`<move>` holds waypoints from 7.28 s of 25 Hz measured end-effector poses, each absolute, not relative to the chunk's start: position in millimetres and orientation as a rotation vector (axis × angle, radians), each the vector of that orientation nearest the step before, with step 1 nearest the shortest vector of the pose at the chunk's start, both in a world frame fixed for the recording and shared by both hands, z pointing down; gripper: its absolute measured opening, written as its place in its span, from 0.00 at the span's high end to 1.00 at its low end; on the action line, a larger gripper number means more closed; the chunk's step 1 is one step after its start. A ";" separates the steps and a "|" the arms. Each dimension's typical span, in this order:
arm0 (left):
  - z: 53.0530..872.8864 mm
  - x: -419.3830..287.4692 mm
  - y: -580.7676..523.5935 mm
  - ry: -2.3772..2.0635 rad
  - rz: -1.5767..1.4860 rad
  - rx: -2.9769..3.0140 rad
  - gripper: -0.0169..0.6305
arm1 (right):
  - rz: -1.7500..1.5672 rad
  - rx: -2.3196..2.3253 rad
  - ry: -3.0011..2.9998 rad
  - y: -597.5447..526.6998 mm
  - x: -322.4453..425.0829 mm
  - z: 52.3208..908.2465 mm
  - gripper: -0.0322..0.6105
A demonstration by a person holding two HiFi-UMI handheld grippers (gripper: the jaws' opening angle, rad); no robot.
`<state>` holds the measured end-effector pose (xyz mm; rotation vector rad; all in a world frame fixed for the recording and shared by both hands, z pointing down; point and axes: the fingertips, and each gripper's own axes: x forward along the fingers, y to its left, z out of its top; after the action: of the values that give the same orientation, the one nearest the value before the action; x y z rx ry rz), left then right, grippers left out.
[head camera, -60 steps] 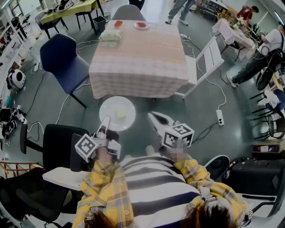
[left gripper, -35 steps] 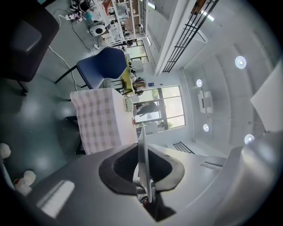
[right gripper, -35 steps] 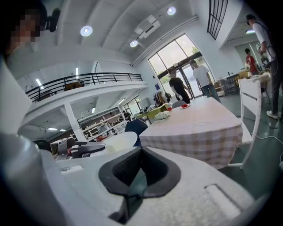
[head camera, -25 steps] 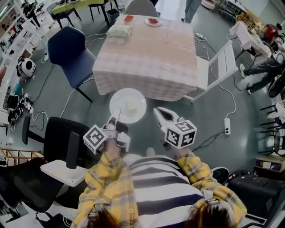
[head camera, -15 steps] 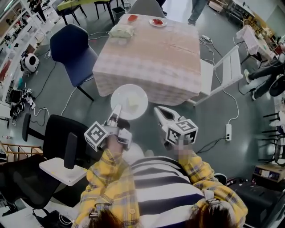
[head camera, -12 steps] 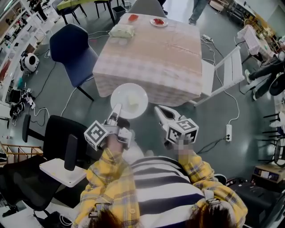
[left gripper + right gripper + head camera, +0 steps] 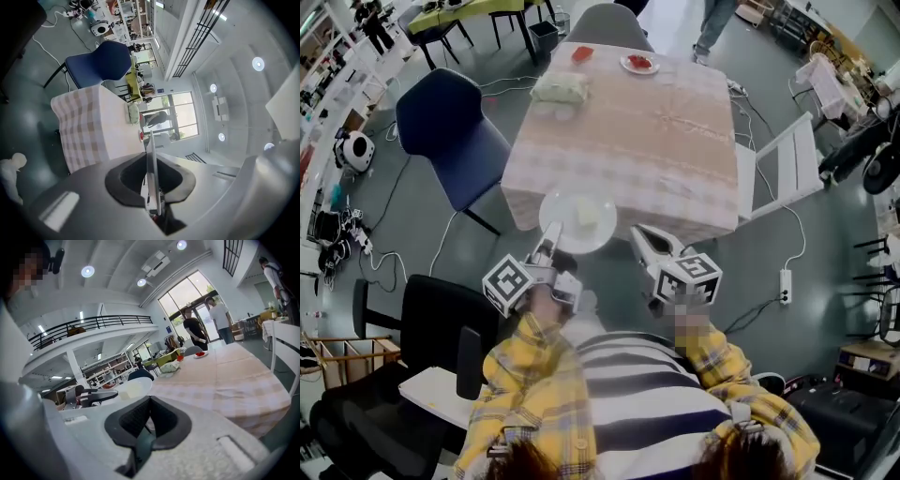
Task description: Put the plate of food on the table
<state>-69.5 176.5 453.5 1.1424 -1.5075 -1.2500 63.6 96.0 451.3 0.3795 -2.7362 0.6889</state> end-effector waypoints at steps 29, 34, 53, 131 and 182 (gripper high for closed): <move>467.5 -201.9 57.5 -1.468 -1.169 1.185 0.95 | 0.689 0.491 -2.710 -24.9 -72.2 453.3 0.95; 470.5 -211.3 15.6 -1.468 -1.152 1.186 0.95 | 0.689 0.485 -2.700 -57.2 -79.5 456.7 0.95; 480.3 -211.6 -120.6 -1.430 -1.112 1.196 0.94 | 0.700 0.531 -2.697 -163.3 -79.4 463.9 0.95; 568.3 -106.2 -478.5 -1.241 -0.881 1.164 0.93 | 0.763 1.138 -2.464 -392.2 2.4 522.6 0.95; 501.6 -84.5 -329.2 -1.319 -0.536 1.690 0.97 | 0.740 1.211 -2.479 -364.6 -5.6 504.1 0.95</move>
<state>-84.5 -329.2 501.6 1.6903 -1.3186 -0.5363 -5.6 -364.6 504.1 1.2114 -2.4795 0.7397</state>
